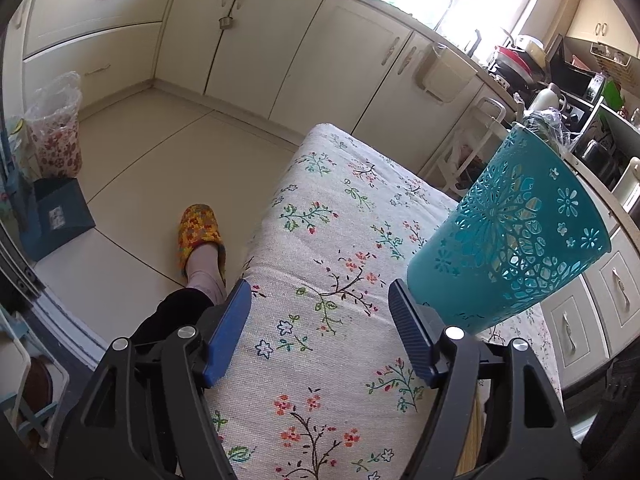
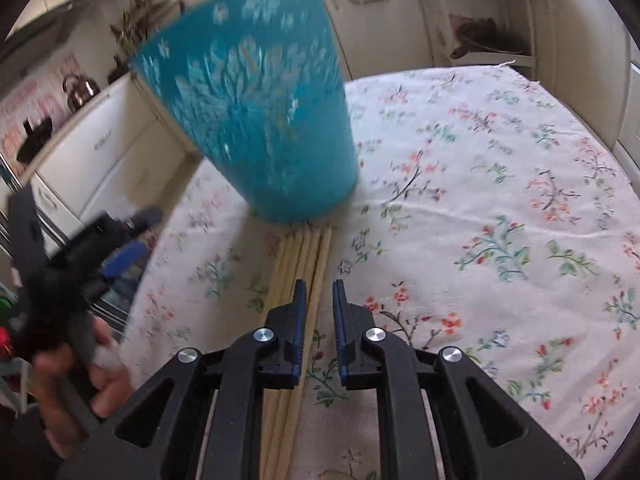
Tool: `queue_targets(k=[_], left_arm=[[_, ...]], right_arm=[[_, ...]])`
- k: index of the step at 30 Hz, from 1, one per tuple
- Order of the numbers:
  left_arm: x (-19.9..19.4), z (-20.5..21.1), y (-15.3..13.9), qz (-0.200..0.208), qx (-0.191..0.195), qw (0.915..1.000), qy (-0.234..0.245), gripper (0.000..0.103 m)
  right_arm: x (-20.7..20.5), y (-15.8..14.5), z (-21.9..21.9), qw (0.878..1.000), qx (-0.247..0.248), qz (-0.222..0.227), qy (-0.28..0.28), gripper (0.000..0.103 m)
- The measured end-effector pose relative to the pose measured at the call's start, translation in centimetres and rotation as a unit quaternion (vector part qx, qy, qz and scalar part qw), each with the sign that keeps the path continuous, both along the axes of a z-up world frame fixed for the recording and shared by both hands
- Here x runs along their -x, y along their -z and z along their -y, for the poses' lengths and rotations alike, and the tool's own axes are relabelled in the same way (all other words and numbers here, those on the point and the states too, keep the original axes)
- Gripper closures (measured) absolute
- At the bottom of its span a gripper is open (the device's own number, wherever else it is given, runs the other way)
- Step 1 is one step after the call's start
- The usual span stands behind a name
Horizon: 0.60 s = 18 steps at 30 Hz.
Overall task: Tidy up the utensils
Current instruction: 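Grasp another stick with the left gripper while the right gripper grasps another stick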
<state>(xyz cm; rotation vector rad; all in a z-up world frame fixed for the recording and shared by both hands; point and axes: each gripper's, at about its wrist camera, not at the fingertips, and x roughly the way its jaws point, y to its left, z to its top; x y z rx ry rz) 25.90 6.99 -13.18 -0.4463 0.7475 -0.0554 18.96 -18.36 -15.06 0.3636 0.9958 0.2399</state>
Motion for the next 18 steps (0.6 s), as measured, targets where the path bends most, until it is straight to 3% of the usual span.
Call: queue_targets(k=[7,12,14,18], left_arm=[[0.0,0.1,0.1,0.0,-0.002,1.0,0.003,0.035],[0.0,0.7,-0.1,0.001,-0.011,0.9998,0.017,0.035],[-0.1,1.8,-0.5,-0.006,-0.024,0.9981,0.056,0.035],[1.3,6.3,-1.7,-0.008,-0.058,0.9867,0.152,0.035]], right_arm=[[-0.4,0.1,-1.2,0.999,0.038,0.006,-0.017,0.09],[-0.2,0.0,-0.7,0.997,0.066,-0.01,-0.035,0.096],[0.2,-0.1,0.4,0.997,0.067,-0.019,-0.033,0.096],[1.5,0.4,2.9,1.0,0.019,-0.023,-0.01,0.097]])
